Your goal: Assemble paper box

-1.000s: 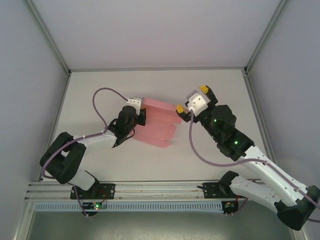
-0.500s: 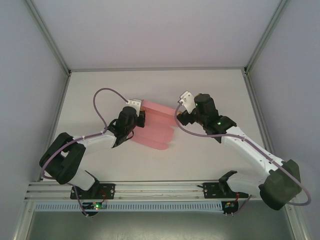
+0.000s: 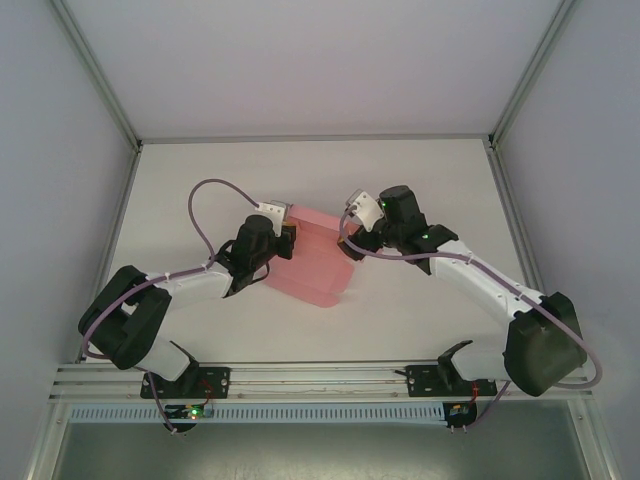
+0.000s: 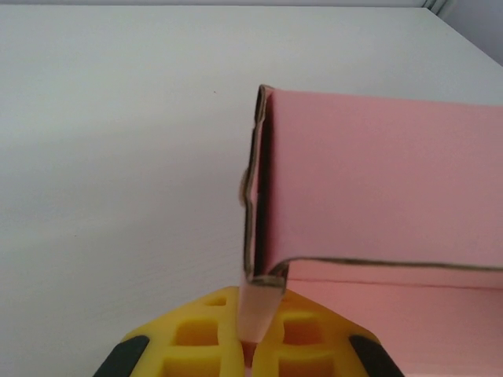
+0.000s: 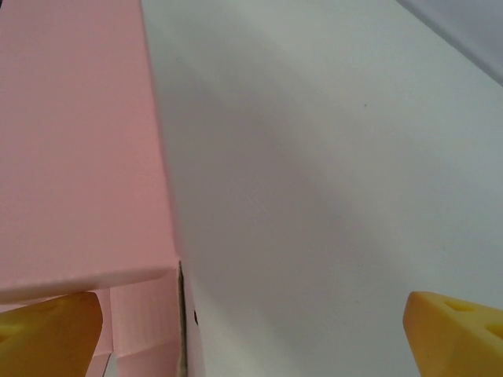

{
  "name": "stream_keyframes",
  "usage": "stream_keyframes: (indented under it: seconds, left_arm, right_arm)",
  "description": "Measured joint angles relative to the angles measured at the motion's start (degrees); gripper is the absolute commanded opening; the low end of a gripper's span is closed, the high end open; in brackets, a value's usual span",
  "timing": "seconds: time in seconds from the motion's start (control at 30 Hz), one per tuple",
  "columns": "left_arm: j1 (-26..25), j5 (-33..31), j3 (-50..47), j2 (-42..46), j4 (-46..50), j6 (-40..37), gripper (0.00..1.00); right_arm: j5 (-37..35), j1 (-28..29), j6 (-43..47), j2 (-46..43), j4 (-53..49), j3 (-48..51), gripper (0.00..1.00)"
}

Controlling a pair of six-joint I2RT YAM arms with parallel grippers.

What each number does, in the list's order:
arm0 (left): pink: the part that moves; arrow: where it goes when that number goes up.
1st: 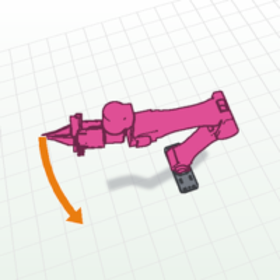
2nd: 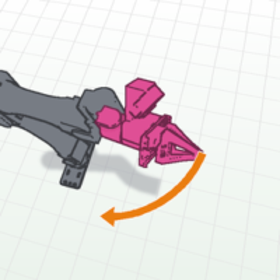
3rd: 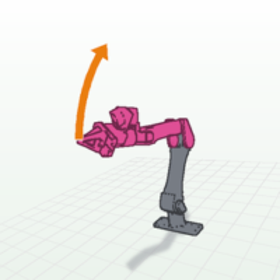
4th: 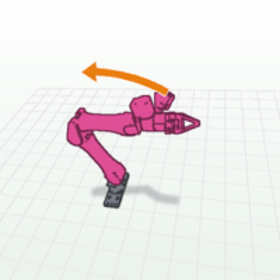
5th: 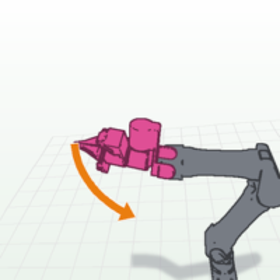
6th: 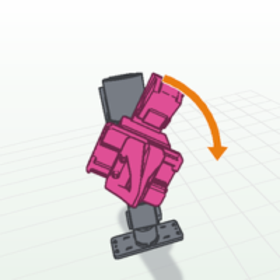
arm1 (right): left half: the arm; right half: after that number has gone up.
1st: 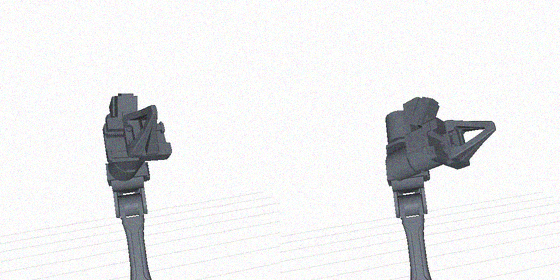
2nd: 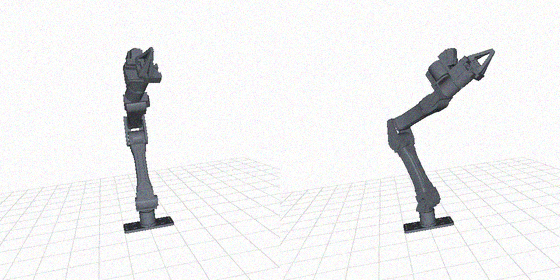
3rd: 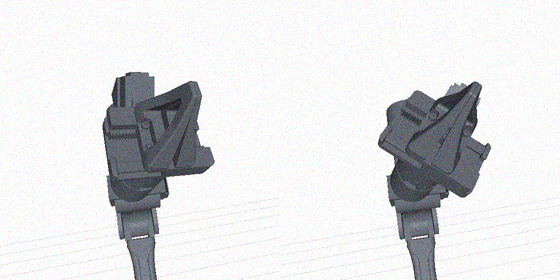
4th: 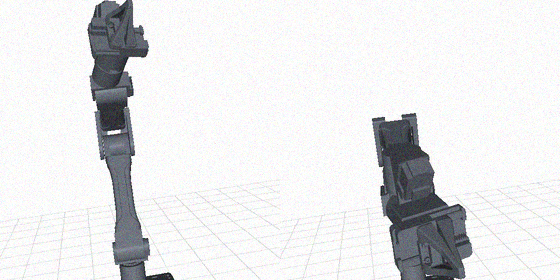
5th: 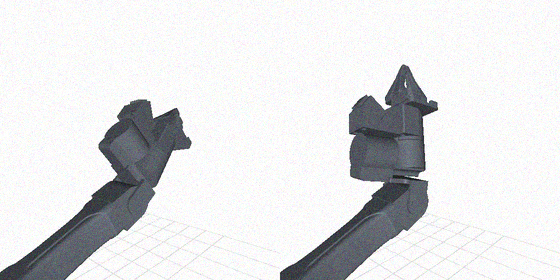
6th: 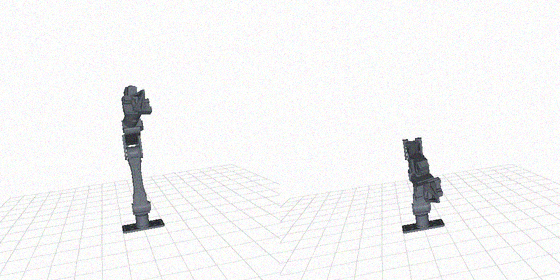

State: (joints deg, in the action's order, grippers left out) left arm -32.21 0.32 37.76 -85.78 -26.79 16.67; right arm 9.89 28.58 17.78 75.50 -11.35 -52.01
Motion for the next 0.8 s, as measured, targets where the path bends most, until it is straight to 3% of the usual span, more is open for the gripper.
stream_keyframes:
  seconds: [0.33, 0.6, 0.8]
  left_arm:
    - [0.07, 0.33, 0.00, 0.00, -1.33, 2.43, 0.00]
    - [0.09, 0.42, 0.22, 0.00, -2.51, 5.35, 0.00]
    - [0.04, 1.57, 0.66, 0.00, -3.10, 6.91, 0.00]
  right_arm:
    - [-10.58, 1.99, -9.92, -2.91, 21.44, 8.33, 0.98]
    - [-25.81, 8.81, -9.60, -3.43, 28.24, 9.44, 0.98]
    - [-32.24, 9.14, -9.03, -4.98, 31.30, 11.17, 0.98]
